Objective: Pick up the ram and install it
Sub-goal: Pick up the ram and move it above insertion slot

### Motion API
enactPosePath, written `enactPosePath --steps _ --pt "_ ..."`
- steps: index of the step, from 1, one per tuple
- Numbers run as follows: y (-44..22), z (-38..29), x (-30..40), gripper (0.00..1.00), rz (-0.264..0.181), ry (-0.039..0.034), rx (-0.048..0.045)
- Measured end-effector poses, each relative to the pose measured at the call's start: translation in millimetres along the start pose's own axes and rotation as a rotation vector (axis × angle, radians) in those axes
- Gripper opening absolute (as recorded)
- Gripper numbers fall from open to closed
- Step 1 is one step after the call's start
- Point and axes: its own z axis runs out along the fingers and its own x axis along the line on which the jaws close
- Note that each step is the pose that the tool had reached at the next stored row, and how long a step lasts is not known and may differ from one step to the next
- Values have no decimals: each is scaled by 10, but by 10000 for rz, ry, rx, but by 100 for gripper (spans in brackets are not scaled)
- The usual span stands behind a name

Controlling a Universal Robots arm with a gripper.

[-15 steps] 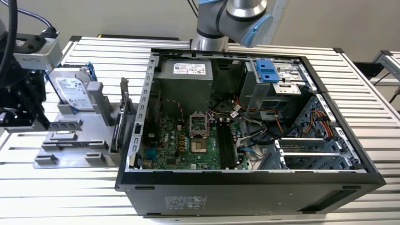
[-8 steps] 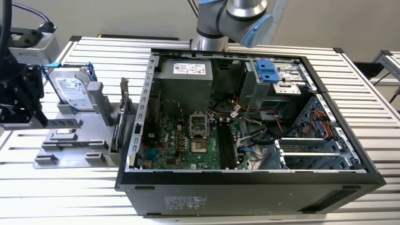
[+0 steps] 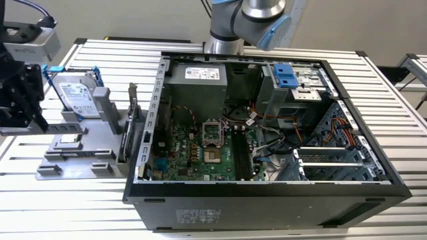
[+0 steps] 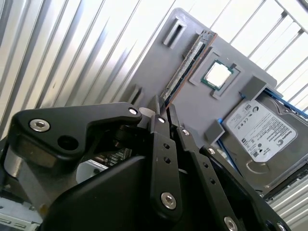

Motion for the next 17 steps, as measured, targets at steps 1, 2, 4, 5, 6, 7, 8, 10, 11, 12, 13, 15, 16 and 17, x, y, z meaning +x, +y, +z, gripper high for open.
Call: enactPosePath --steps 1,2,4,5,6,7,8,10,11,12,13,15,16,17 --pt "0 -9 0 0 -1 0 0" --pt "0 -19 0 0 0 0 1" --pt "-1 -36 0 0 0 1 1" --pt "-1 -45 0 0 0 0 1" --pt "-1 -52 -1 0 0 1 1" --pt "-1 -61 -1 0 0 0 1" --pt "-1 -68 -1 0 0 0 1" --pt "-2 -82 -1 0 0 1 0" --pt "-2 -89 -1 0 0 0 1" --pt "-2 -97 -1 0 0 1 1" --pt "-2 -104 -1 0 0 1 1" --pt "-2 -119 -1 0 0 0 1" --pt "-2 -126 -2 0 0 0 1" --pt "-3 -132 -1 0 0 1 0"
